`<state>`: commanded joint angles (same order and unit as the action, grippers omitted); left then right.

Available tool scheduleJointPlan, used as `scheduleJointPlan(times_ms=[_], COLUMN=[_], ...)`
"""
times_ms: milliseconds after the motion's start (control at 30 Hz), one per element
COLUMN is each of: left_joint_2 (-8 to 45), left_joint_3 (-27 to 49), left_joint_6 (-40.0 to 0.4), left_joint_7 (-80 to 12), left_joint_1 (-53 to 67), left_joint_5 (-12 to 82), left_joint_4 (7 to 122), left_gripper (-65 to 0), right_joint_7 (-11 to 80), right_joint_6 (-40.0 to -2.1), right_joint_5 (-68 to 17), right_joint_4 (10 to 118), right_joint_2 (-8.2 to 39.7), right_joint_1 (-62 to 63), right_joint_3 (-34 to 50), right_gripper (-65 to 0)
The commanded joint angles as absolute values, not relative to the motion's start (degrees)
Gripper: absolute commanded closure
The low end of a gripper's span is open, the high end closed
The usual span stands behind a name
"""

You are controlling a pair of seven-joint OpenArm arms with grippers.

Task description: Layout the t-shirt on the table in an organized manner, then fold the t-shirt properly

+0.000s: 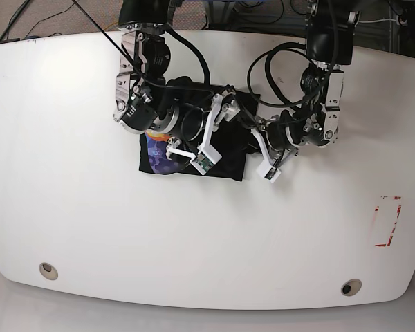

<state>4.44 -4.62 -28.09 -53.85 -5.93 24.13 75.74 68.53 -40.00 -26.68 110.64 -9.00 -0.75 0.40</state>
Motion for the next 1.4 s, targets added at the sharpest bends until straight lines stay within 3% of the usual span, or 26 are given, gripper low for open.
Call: scheduleJointPlan(times_ms=[500,667,767,1100,1400], left_joint_2=[5.85,8.13,10.59,19.82,23.96], left_joint_3=[9.54,13.58,16.92,30.37,31.87], left_joint_6=[-28.18,-28.18,-28.18,-28.09,-28.09], left_joint_7=[-53.85,-53.85,-53.85,-53.85,-53.93], left_joint_1=[-4.18,-4.18,-4.35,-5.41,-4.53], left_joint_5=[40.92,49.27,53.67,55.69,56.04], left_joint_4=[83.12,83.74,83.74,83.21,81.27], left_gripper=[-14.2,-23.1,-24.4,-24.4,-24.4], right_joint_7=[68.79,68.79,68.79,68.7,66.95], right_joint_6=[-40.0,-40.0,-40.0,-40.0,-40.0], right_joint_5=[-26.42,-26.33,-26.24,-26.24,-26.68], right_joint_4=[110.64,110.64,110.37,104.31,98.42], right_joint_2=[-8.57,-8.57,-8.57,-8.57,-9.0], right_joint_1=[-0.75,-0.75,-0.75,-0.48,2.42], right_joint_3=[4.26,4.26,4.26,3.65,1.1], right_gripper=[-62.0,-62.0,-62.0,-62.0,-62.0])
